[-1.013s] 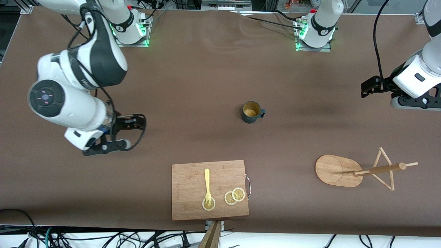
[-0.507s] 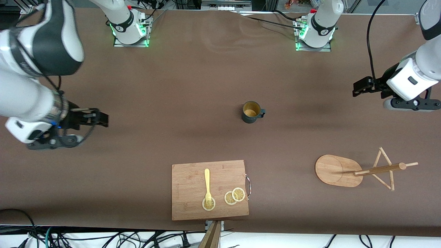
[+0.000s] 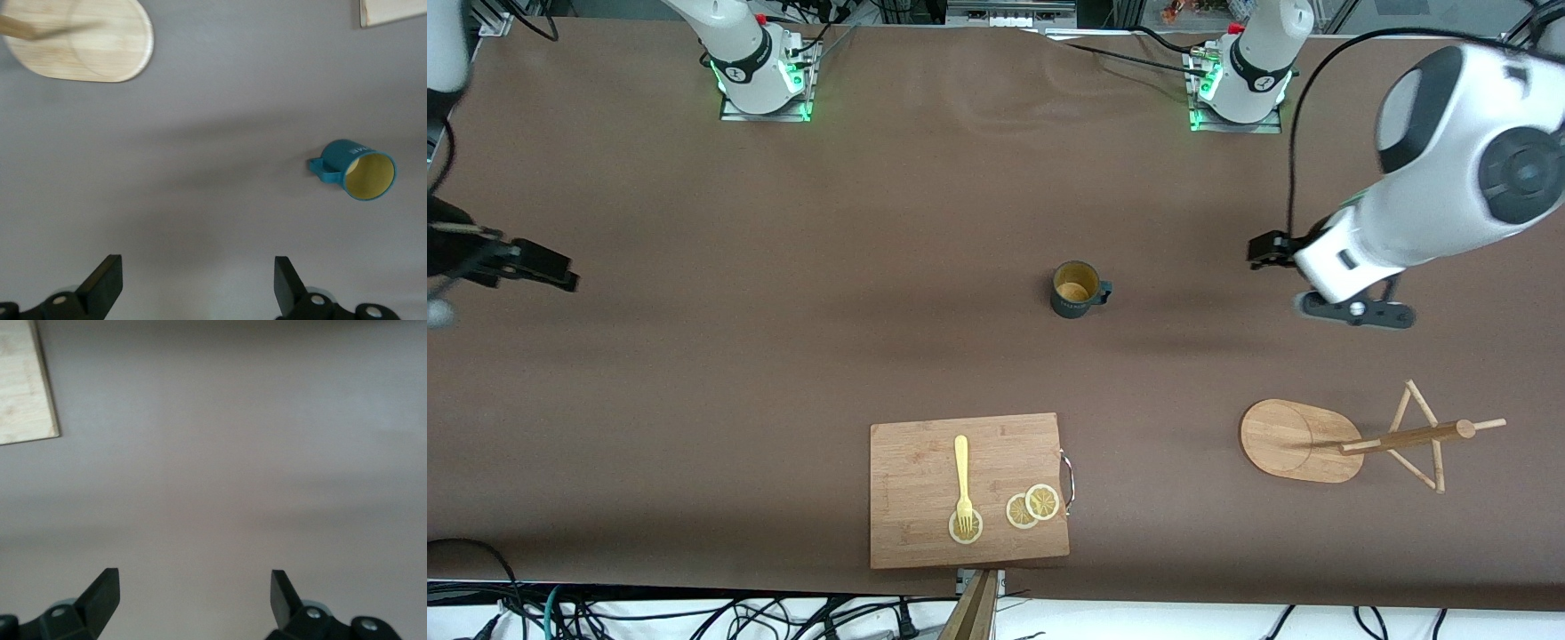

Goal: Pass cup and hang on rack
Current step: 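Move the left gripper toward the mug while the right gripper retracts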

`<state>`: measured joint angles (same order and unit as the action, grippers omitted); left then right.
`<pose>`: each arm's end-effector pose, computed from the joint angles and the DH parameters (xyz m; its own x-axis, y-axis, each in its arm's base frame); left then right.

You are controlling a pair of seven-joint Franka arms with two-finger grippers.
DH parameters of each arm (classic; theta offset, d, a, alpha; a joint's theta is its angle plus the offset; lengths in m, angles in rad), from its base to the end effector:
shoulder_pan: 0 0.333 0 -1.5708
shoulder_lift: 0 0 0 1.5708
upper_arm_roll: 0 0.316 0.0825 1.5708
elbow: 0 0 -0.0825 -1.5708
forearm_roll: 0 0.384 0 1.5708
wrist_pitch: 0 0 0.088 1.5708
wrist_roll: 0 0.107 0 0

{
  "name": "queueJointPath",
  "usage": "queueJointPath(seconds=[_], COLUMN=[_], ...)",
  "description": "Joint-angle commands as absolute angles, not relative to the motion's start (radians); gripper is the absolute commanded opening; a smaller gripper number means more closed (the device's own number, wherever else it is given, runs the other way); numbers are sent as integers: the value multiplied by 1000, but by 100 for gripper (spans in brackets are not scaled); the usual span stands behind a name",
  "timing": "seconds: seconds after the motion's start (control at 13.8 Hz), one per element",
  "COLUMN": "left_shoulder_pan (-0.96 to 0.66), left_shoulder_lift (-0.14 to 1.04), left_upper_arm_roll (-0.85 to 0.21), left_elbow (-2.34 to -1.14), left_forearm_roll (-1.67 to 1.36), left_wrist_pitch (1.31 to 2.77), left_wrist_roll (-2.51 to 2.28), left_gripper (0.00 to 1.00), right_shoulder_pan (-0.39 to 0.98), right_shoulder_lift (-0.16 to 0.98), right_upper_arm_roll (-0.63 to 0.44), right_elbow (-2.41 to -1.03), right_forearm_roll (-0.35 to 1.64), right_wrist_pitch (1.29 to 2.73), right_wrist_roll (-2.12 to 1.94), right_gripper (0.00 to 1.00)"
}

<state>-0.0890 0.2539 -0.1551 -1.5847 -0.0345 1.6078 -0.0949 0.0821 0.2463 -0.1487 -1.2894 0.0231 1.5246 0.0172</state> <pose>0.5952 -0.1432 0.4737 0.9619 -0.1450 -0.2316 -0.1370 -0.9893 0.0503 0.6236 -0.0263 0.6087 0.9969 -0.0785 -0.0083 -0.0784 -0.9968 0.0132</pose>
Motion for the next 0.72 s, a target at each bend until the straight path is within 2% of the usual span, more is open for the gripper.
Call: queueJointPath(seconds=[0.0, 0.29, 0.65], left_shoulder_pan=[-136, -244, -336], left_shoulder_lift=[313, 402, 434], left_upper_arm_roll=[-150, -149, -149], left_elbow=[-1558, -1565, -1632], left_forearm_roll=[-48, -35, -34], left_wrist_pitch=[1658, 1768, 1867], left_wrist_roll=[-155, -365, -374], left_gripper=[100, 100, 100], right_shoulder_pan=[28, -5, -28], right_shoulder_lift=[164, 83, 77], right_upper_arm_roll=[-121, -120, -120], right_elbow=[-1361, -1468, -1468], right_forearm_roll=[0, -5, -14], right_wrist_pitch=[1531, 1529, 1513], right_wrist_roll=[8, -1, -196], right_gripper=[100, 100, 100])
